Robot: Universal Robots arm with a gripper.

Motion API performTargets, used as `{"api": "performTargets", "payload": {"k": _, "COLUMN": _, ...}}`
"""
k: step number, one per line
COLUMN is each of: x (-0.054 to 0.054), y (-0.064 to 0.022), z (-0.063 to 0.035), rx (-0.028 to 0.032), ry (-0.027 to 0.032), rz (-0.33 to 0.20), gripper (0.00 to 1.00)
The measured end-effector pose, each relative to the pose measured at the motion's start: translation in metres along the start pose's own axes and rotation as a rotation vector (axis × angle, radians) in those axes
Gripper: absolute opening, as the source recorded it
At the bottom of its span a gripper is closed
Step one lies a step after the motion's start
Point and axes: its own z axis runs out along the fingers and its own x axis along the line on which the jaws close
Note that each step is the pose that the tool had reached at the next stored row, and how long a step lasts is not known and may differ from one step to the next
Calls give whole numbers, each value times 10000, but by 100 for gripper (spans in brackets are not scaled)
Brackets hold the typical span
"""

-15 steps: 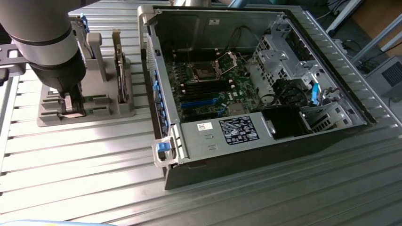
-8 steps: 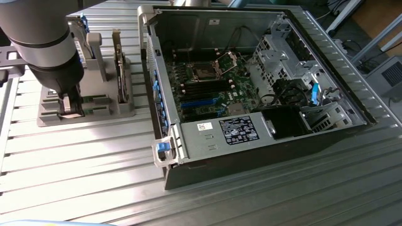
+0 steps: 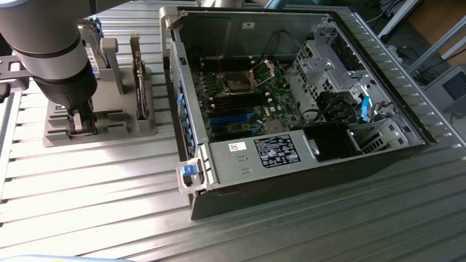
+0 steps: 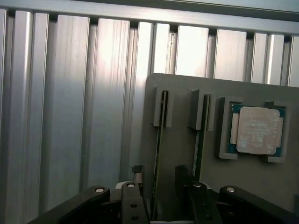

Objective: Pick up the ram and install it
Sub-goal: 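Pick up the ram and move it above insertion slot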

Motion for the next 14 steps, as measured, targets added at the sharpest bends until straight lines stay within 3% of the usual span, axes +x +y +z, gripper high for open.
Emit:
{"api": "performTargets", "payload": {"k": 2, "x": 0, "y": 0, "z": 0, "rx": 1, "ry": -4, "rz": 0, "gripper": 28}}
{"api": "performTargets", "payload": {"k": 3, "x": 0, "y": 0, "z": 0, "rx": 0, "ry": -5, "rz": 0, "gripper": 28}}
{"api": "performTargets", "payload": {"k": 4, "x": 0, "y": 0, "z": 0, "rx": 1, "ry": -8, "rz": 0, "gripper": 16}}
{"api": "performTargets", "payload": {"k": 14, "x": 2, "y": 0, "z": -1, "rx": 3, "ry": -15, "rz": -1, "gripper": 13}}
